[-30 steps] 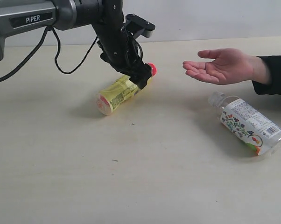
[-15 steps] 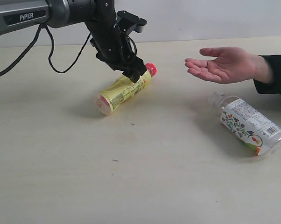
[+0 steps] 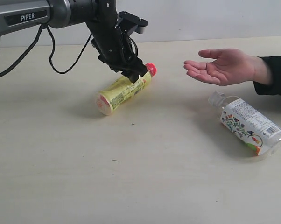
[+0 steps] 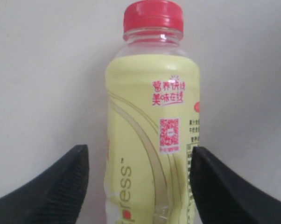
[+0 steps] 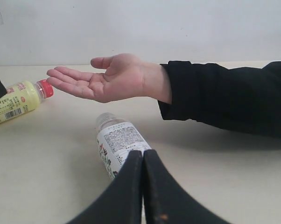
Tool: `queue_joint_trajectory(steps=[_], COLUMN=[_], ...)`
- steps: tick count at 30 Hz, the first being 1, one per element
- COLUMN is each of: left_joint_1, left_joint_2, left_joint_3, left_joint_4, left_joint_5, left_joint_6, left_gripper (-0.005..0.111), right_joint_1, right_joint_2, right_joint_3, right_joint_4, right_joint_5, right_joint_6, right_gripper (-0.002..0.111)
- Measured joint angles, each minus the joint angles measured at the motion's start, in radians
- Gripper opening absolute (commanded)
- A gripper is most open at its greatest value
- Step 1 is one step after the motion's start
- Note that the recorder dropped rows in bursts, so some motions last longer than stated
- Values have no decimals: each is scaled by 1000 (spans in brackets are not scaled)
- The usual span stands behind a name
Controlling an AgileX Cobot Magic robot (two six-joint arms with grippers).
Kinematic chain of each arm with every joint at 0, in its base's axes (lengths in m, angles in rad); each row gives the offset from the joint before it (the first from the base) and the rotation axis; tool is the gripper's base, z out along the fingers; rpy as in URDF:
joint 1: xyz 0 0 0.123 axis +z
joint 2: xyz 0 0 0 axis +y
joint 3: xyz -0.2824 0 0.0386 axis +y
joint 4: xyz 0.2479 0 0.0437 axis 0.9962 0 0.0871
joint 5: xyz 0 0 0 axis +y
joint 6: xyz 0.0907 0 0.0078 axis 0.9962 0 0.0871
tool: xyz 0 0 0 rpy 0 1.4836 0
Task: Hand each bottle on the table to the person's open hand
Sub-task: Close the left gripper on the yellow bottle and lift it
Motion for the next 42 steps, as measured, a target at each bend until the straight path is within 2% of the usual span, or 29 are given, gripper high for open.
queue_joint_trajectory(steps=[3, 5, 34, 37, 42], left_joint_1=[0, 0, 0, 0, 0], left_joint_2=[4, 4, 70, 70, 70], left_joint_3=[0, 0, -4, -4, -4], left_joint_4=[-4, -4, -14, -14, -14], left_joint_5=[21, 33, 7, 7, 7], left_joint_6=[0, 3, 20, 20, 20], left_gripper=[85, 90, 90, 86, 60], right_joint_1=[0, 0, 0, 0, 0], right_joint_2=[0, 0, 0, 0, 0], right_joint_3=[0, 0, 0, 0, 0], right_joint_4=[0, 0, 0, 0, 0], right_joint_5=[0, 0, 0, 0, 0], right_joint_6=[0, 0, 0, 0, 0], right_gripper=[0, 0, 0, 0, 0])
